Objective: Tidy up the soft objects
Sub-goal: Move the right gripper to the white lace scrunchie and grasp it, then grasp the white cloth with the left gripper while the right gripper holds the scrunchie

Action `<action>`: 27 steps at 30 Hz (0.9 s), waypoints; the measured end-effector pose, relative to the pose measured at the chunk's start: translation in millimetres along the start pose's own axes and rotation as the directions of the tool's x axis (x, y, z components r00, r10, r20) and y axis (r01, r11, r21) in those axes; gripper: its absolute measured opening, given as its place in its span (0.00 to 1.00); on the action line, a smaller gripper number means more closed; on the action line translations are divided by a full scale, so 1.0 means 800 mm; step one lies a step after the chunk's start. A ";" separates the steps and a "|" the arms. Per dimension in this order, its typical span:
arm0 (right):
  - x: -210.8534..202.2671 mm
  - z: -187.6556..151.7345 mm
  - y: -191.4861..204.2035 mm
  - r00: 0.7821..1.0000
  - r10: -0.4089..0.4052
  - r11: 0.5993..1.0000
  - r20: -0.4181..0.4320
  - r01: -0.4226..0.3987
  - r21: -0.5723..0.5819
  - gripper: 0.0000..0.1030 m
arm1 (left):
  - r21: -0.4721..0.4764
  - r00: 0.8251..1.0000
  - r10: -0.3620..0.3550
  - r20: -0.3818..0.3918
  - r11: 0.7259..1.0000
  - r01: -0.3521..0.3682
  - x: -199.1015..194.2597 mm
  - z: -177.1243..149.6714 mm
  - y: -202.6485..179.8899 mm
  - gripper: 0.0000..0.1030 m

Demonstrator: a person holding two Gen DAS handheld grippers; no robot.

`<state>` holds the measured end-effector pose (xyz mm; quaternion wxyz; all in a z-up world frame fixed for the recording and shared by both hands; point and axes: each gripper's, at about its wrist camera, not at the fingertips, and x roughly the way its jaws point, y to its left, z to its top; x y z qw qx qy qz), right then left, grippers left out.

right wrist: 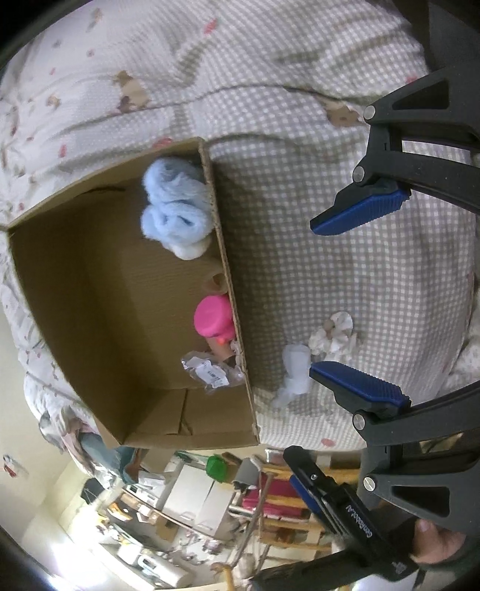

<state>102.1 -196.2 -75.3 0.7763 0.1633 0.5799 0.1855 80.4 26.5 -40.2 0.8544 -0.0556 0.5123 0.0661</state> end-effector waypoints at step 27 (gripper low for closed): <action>0.136 -0.022 0.079 0.965 -0.154 0.960 -0.211 0.096 -0.263 0.26 | -0.163 0.996 -0.002 -0.094 0.987 -0.014 0.031 0.000 0.048 0.83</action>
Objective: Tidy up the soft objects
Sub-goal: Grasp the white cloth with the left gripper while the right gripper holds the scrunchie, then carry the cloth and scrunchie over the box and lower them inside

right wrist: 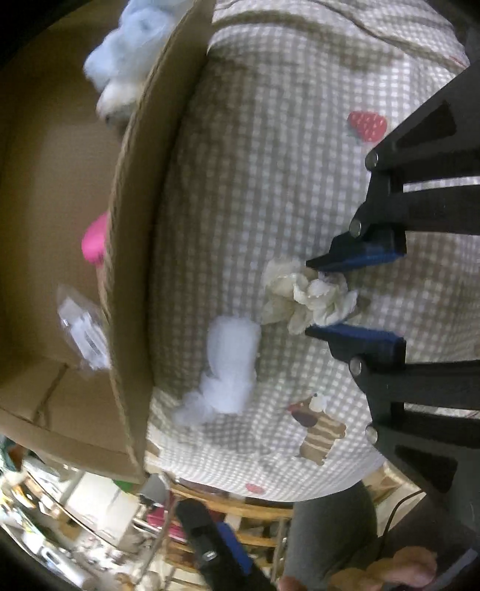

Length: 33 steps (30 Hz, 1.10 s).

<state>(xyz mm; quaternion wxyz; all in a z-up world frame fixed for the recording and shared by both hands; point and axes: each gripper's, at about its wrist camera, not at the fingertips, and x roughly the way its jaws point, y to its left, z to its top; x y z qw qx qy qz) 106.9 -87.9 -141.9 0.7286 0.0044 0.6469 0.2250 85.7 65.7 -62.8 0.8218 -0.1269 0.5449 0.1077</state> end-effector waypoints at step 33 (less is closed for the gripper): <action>-0.070 -0.021 -0.071 0.990 0.058 0.980 0.128 -0.081 0.184 0.23 | 0.256 0.984 -0.132 -0.122 0.953 0.159 0.070 -0.003 -0.076 0.26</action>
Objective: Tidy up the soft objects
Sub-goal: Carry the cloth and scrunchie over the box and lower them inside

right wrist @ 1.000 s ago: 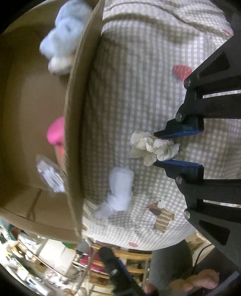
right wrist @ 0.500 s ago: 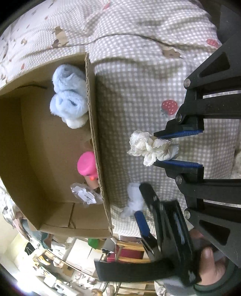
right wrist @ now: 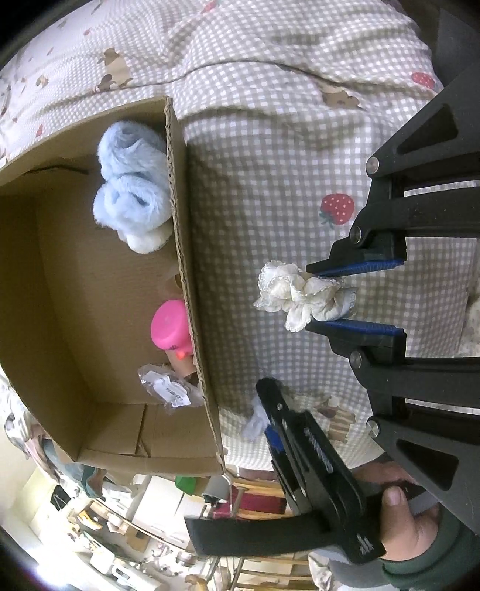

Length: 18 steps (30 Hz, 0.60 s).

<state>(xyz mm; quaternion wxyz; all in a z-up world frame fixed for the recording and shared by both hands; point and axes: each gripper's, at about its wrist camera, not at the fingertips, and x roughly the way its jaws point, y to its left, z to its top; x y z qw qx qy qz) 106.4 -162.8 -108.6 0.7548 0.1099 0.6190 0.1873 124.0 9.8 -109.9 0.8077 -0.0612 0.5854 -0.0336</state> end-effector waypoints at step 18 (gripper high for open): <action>-0.064 0.000 -0.002 0.988 0.055 0.998 0.142 -0.055 -0.002 0.23 | -0.109 0.978 0.138 0.155 0.987 -0.122 -0.113 -0.059 0.040 0.26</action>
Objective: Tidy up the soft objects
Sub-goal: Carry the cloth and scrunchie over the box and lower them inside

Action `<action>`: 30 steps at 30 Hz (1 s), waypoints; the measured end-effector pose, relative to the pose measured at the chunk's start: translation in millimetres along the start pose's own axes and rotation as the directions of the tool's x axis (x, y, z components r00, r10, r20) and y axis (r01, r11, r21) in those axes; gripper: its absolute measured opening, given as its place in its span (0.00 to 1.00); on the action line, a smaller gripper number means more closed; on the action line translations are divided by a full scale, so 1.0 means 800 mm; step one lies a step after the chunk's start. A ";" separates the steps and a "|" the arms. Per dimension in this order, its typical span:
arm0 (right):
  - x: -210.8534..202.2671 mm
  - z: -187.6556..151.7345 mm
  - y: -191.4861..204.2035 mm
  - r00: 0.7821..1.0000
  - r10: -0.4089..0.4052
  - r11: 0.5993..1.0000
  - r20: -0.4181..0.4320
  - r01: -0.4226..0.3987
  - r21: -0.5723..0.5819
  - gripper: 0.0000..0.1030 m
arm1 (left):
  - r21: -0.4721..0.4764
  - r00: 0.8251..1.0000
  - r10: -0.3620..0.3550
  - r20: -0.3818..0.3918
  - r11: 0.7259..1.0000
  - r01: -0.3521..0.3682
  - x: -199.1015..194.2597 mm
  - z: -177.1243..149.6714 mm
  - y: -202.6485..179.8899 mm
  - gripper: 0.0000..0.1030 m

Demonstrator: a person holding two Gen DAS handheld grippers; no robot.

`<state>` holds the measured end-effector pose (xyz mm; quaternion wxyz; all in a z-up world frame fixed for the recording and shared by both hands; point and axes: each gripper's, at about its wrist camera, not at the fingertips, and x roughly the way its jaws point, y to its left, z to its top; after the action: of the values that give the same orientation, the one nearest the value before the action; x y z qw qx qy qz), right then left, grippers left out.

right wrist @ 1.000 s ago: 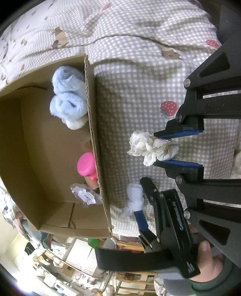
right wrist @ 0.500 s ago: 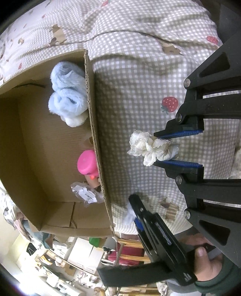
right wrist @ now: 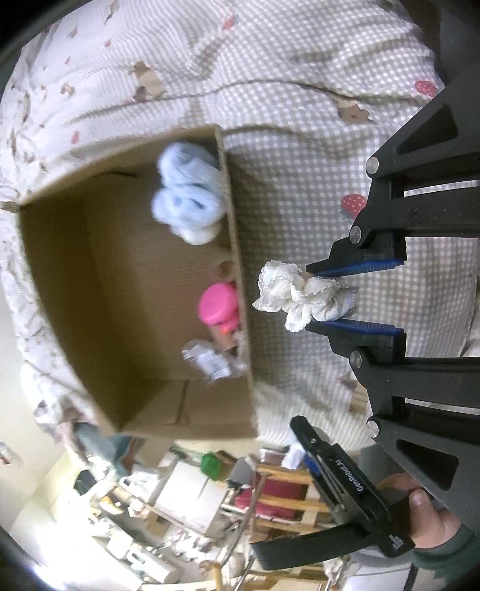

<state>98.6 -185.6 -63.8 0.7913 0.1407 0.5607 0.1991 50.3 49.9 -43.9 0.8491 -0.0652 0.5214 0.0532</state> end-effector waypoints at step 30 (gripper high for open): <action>-0.054 0.115 0.010 0.983 0.049 0.998 0.179 -0.041 -0.048 0.23 | 0.104 0.986 -0.057 0.155 0.994 0.041 -0.032 0.147 -0.064 0.26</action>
<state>171.6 -198.8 6.7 0.8371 0.1534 0.4788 0.2157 150.0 18.4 34.3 0.8909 -0.0307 0.4531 0.0112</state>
